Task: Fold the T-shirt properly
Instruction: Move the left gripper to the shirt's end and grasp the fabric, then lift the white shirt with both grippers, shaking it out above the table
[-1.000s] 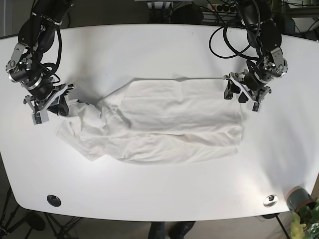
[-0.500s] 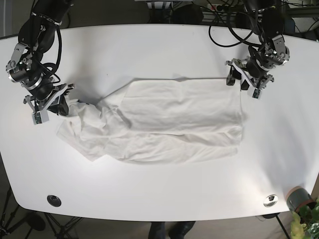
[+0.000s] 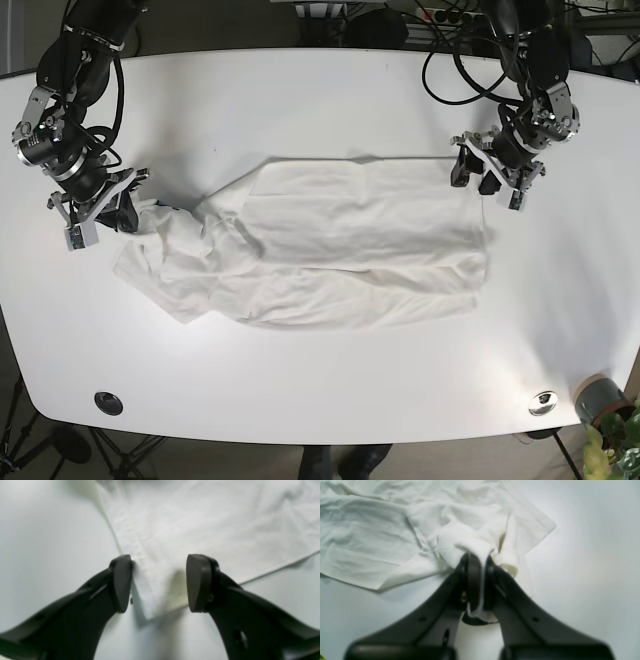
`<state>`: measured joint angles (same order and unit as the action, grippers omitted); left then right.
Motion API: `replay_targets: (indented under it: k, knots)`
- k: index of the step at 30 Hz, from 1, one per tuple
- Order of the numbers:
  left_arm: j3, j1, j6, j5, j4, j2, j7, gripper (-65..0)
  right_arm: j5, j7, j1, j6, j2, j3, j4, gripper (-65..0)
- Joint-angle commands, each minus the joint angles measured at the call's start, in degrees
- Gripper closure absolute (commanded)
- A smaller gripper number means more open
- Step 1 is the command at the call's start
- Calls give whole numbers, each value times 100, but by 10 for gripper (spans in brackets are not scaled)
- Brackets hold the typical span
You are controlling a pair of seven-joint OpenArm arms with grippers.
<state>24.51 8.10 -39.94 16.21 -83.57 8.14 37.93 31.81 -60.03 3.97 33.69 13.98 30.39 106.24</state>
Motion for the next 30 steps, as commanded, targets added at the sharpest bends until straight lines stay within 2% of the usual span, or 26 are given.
replay_targets:
  k: [1, 4, 5, 8, 9, 13, 18, 22, 27, 30]
  knots:
    - [-38, 30, -6, -78, 89, 25, 150, -326, 102, 161, -76, 20, 92, 33, 115, 0]
    - [-267, 30, -6, -69, 115, 43, 150, -300, 102, 161, -76, 20, 92, 33, 115, 0]
    - [-319, 30, -6, -95, 115, 43, 150, -251, 102, 161, -76, 20, 92, 33, 115, 0]
    - [-363, 21, -6, -113, 159, 43, 150, -33, 102, 161, -76, 20, 92, 33, 115, 0]
    - [-372, 21, -6, -113, 221, 43, 150, 0, 102, 161, -76, 20, 92, 33, 115, 0]
    - [-223, -67, -6, -104, 317, 52, 114, 0, 102, 161, -76, 20, 66, 25, 115, 0]
    - [665, -102, -6, -69, 230, 52, 141, 0, 102, 161, -76, 20, -66, 25, 115, 0]
    - [894, -252, -6, -104, -78, 52, 167, 0, 102, 161, -129, 20, -92, 7, 115, 0]
    - [938, -735, -6, -95, -474, 219, 607, 0, 76, 161, -542, 20, -110, -19, 80, 0]
    - [938, -1219, -6, -104, -746, 254, 967, 0, 58, 161, -893, -24, -83, -336, 71, 0]
